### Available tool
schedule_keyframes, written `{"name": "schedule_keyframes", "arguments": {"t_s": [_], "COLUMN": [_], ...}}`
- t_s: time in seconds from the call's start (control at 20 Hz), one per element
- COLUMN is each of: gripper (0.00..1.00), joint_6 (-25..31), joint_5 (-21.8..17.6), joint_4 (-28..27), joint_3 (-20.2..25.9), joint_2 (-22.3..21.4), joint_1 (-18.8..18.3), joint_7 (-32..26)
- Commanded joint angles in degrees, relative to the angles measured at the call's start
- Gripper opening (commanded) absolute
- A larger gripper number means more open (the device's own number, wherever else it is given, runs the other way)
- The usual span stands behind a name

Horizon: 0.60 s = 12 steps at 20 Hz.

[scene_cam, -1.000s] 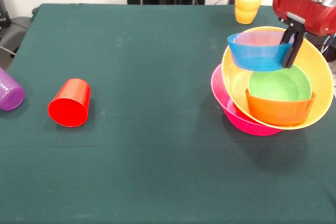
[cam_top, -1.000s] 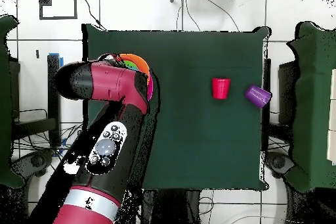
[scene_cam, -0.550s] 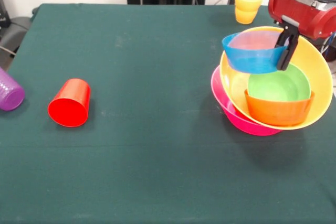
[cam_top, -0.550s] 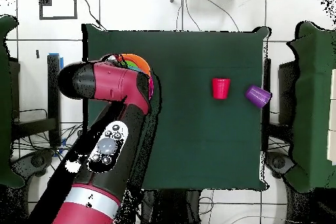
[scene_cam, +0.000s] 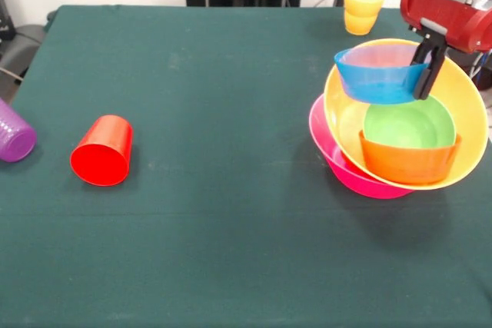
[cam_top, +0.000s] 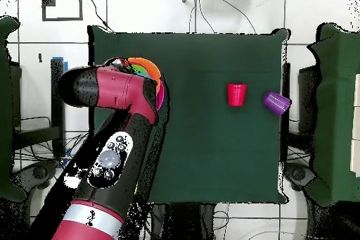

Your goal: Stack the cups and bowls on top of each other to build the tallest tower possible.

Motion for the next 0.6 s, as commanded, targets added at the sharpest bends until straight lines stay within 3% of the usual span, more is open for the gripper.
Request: {"name": "schedule_keyframes", "arguments": {"t_s": [0.05,0.6], "gripper": [0.0,0.0], "joint_6": [1.16,1.56], "joint_5": [1.42,2.43], "joint_4": [2.81,3.11], "joint_3": [2.34,1.79], "joint_2": [0.52,0.37], "joint_1": [1.37,1.71], "joint_7": [11.99,11.26]}}
